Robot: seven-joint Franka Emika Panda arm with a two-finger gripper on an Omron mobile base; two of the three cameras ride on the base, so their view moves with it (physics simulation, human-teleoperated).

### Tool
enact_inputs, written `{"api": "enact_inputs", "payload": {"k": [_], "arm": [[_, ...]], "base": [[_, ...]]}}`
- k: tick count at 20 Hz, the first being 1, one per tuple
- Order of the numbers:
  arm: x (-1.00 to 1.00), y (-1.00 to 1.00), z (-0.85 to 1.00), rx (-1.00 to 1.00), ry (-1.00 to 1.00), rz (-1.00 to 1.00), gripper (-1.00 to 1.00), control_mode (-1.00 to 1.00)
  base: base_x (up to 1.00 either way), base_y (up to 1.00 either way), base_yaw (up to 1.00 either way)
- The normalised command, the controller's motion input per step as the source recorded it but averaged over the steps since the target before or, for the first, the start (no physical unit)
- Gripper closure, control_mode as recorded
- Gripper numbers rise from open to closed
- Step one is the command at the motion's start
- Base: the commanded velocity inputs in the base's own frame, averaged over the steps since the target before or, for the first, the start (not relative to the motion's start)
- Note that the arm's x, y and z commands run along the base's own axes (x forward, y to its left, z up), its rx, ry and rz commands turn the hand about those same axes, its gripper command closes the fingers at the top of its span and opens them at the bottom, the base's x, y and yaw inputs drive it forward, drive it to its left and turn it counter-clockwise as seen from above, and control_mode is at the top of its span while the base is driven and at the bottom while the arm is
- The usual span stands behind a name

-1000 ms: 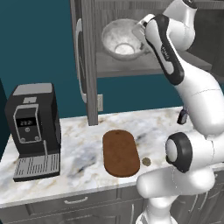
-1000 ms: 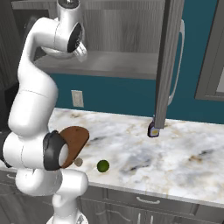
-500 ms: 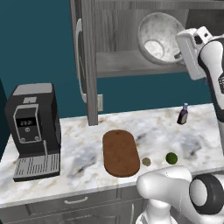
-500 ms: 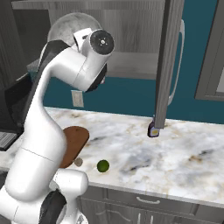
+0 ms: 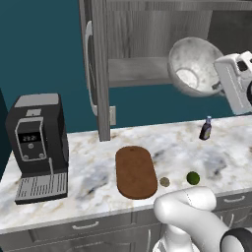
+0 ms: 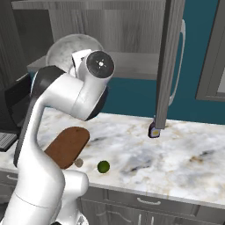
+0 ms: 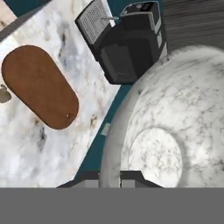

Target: Open the cabinet. Place the bowl and condiment on the counter. Then place the lime and garlic on the cutting board.

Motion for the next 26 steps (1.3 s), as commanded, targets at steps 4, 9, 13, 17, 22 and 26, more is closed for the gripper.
{"api": "enact_inputs", "payload": {"k": [4,9,13,17,22,26], "arm": [[-0.35,-0.37,-0.51,0.00,0.34,-0.10,1.00,-1.00],[-0.10,-0.41,-0.64,0.00,0.30,-0.13,1.00,-1.00],[0.00,-0.33,-0.75,0.00,0.27,-0.17,1.00,-1.00],[0.16,-0.31,-0.87,0.00,0.26,-0.18,1.00,-1.00],[0.30,-0.45,-0.86,0.00,0.25,-0.15,1.00,-1.00],[0.27,-0.70,-0.76,0.00,0.27,-0.11,1.00,-1.00]], "base": [[0.00,0.00,0.00],[0.00,0.00,0.00],[0.00,0.00,0.00],[0.00,0.00,0.00],[0.00,0.00,0.00],[0.00,0.00,0.00]]}}
